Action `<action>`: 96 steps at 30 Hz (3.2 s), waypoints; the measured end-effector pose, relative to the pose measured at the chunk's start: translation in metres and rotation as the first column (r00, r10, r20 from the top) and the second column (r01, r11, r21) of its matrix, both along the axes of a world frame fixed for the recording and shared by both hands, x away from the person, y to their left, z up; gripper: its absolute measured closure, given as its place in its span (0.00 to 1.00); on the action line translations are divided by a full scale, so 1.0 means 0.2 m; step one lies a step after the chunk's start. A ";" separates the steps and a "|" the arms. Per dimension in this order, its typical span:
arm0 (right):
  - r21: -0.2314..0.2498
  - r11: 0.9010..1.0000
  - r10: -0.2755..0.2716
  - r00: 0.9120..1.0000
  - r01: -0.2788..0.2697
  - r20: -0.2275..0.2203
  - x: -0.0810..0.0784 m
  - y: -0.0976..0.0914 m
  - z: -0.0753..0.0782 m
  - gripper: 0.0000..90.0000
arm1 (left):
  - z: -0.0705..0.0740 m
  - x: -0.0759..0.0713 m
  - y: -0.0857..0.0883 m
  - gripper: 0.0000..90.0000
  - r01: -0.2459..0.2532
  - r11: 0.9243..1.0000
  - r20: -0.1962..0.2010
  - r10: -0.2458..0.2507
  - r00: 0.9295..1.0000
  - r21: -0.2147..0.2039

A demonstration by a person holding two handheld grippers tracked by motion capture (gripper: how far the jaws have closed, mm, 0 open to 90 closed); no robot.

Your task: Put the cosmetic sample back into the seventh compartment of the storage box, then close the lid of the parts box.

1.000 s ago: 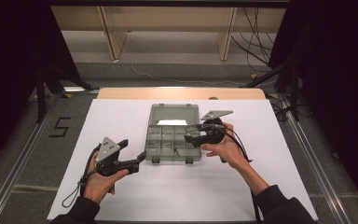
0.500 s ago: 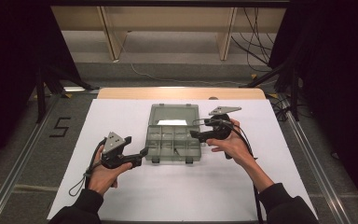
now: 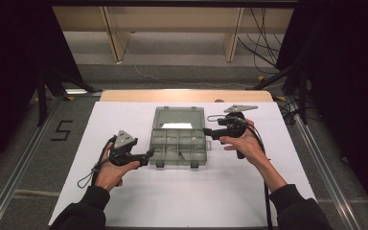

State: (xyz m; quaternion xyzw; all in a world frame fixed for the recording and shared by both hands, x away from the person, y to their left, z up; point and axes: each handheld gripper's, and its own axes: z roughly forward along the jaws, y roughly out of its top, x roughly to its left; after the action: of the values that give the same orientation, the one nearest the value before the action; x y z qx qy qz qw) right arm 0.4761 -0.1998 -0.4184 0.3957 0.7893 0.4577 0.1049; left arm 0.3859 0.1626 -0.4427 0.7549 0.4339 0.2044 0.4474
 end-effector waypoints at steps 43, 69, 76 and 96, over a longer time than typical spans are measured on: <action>-0.018 0.998 -0.053 0.997 0.053 -0.052 0.13 -0.06 -0.04 0.21 | -0.07 0.21 -0.07 0.69 0.058 0.987 -0.249 -0.019 0.968 0.151; -0.061 0.995 -0.094 0.960 0.081 -0.265 0.37 0.14 -0.11 0.20 | -0.09 0.21 -0.10 0.80 0.004 0.992 -0.294 0.035 0.955 0.129; -0.088 0.994 -0.094 0.943 0.069 -0.318 0.42 0.17 -0.13 0.24 | -0.08 0.21 -0.10 0.80 0.002 0.991 -0.305 0.039 0.952 0.132; -0.113 0.989 -0.127 0.923 0.092 -0.364 0.48 0.21 -0.21 0.28 | -0.07 0.22 -0.08 0.80 0.036 0.991 -0.341 0.011 0.940 0.130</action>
State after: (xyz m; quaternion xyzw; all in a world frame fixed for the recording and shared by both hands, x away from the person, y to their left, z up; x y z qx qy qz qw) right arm 0.5730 -0.1572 -0.4606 0.5130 0.7921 0.3307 -0.0020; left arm 0.4300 0.1467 -0.4575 0.8100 0.4851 0.0964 0.3149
